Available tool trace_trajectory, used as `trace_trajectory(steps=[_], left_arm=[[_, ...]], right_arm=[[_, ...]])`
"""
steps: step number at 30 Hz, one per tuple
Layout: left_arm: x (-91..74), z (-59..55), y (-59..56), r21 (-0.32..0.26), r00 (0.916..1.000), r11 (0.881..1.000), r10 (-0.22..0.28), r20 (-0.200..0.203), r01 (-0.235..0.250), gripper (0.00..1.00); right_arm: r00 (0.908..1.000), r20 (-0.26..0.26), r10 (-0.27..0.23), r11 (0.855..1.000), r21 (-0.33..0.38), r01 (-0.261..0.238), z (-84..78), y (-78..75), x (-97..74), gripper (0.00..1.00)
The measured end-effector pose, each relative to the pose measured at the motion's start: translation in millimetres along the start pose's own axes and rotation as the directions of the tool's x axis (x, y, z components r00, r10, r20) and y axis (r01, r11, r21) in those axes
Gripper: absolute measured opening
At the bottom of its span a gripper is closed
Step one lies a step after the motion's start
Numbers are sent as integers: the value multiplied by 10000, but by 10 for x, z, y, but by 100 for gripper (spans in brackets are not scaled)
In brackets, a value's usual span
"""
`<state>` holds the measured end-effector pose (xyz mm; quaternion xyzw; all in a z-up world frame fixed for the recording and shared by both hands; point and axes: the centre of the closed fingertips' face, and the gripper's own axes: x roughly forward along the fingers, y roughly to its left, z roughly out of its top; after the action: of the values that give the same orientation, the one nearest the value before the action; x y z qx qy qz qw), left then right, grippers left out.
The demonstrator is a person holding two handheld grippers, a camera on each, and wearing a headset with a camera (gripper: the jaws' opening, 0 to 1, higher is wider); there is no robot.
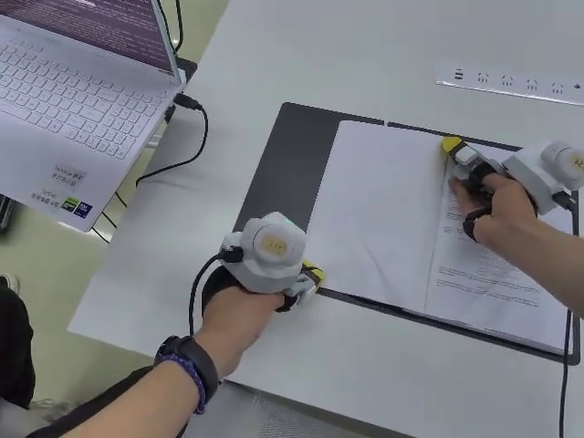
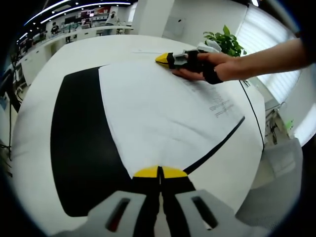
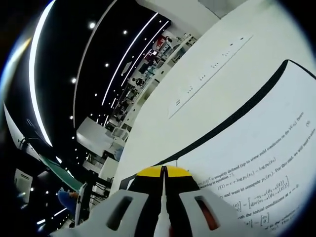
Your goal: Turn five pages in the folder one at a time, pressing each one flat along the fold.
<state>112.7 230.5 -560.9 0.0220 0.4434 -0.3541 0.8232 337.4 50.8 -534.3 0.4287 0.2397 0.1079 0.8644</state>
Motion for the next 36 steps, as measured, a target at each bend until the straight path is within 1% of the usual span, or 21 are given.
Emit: trace_trajectory(steps=[3,7,8,9,11,14,15,22,31,36], left_arm=[[-2,-2,-2,-42,10000,10000,-63,33,63,0],[-4,-10,0,-17,10000,10000,-89,37,89,0],[-5,-10,0,7,9999,10000,-94,36,94,0],[-5,-10,1,-8,10000,10000,-92,39,92,0],[-5,-14,3,-8,10000,10000,-72,47,72,0],[-7,-16,2,34,10000,10000,-56,67,56,0],[-7,-16,4,24,10000,10000,-58,75,57,0],[-13,-18,3,51,9999,10000,-63,94,63,0],[-15,-14,6,-73,9998,10000,-57,186,58,0],[-14,-11,6,-150,9997,9998,-87,232,91,0]], right_arm=[[10000,-33,46,9988,-491,-47,12,-62,46,0],[10000,-86,45,9990,-448,-48,-18,-66,35,0],[9998,-159,88,9983,-577,-97,-43,-55,17,0],[9994,-260,244,9970,-730,-263,-99,-17,-33,0],[9987,-283,419,9970,-639,-437,-161,31,-119,0],[9984,-340,446,9955,-815,-473,-209,63,-171,0],[9982,-390,446,9942,-965,-481,-244,104,-206,0],[9975,-437,550,9919,-1119,-596,-374,202,-353,0],[9967,-558,582,9893,-1309,-651,-465,242,-460,0],[9959,-486,758,9907,-1092,-807,-522,213,-546,0]])
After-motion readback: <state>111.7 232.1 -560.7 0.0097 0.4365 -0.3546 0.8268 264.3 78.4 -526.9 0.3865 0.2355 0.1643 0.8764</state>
